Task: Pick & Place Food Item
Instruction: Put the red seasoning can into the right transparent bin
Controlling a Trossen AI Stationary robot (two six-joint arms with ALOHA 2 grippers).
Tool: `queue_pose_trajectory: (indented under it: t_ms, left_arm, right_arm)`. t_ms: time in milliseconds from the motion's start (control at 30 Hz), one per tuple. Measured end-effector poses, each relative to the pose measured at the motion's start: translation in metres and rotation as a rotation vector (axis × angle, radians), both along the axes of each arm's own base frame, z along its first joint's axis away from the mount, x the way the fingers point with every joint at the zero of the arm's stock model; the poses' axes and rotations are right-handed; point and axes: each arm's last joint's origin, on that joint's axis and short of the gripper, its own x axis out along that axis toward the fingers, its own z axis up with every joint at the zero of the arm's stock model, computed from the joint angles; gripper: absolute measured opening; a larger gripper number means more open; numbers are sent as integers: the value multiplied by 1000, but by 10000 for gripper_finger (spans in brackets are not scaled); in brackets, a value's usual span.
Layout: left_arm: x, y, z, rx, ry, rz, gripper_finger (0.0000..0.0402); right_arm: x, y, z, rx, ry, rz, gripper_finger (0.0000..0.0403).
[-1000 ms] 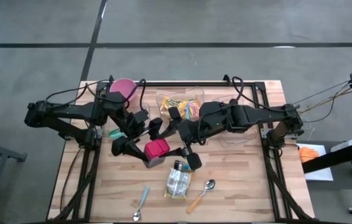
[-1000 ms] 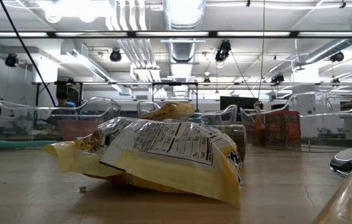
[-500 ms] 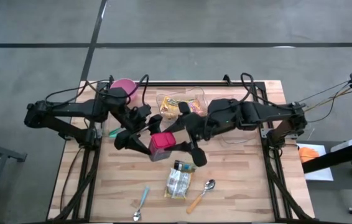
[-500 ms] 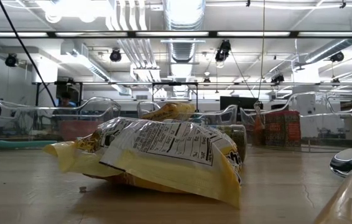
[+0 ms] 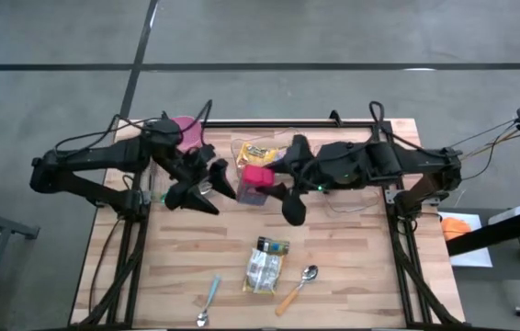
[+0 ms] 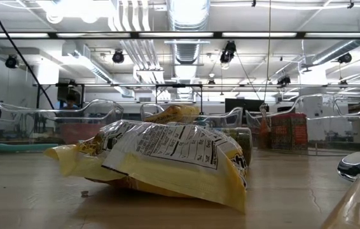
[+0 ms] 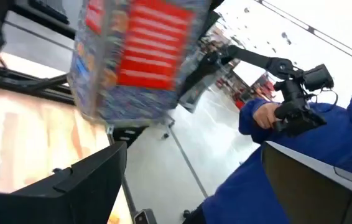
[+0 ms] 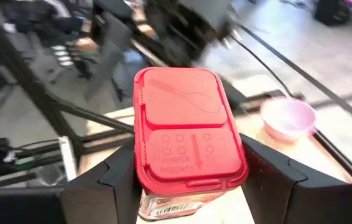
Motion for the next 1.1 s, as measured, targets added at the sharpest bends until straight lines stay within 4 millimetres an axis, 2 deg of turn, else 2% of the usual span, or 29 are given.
queue_pose_trajectory:
  t_ms: [167, 400, 600, 767, 967, 1100]
  left_arm:
    - [-21, 4, 11, 32, -29, 102, 375]
    - [-46, 5, 18, 76, -30, 245, 375]
    - [-54, 5, 21, 99, -42, 283, 375]
    - [-56, 5, 20, 115, -46, 280, 375]
    - [-56, 5, 19, 124, -40, 278, 375]
    - [-56, 5, 19, 124, -40, 278, 375]
  right_arm:
    - [-16, -8, -8, 2, 120, -169, 208]
    - [-40, -21, -34, 22, 319, -501, 208]
    - [-66, -28, -54, 86, 332, -626, 208]
    - [-101, -35, -75, 180, 268, -647, 208]
    - [-152, -47, -116, 305, 196, -723, 208]
    - [-171, -52, -148, 323, 218, -786, 208]
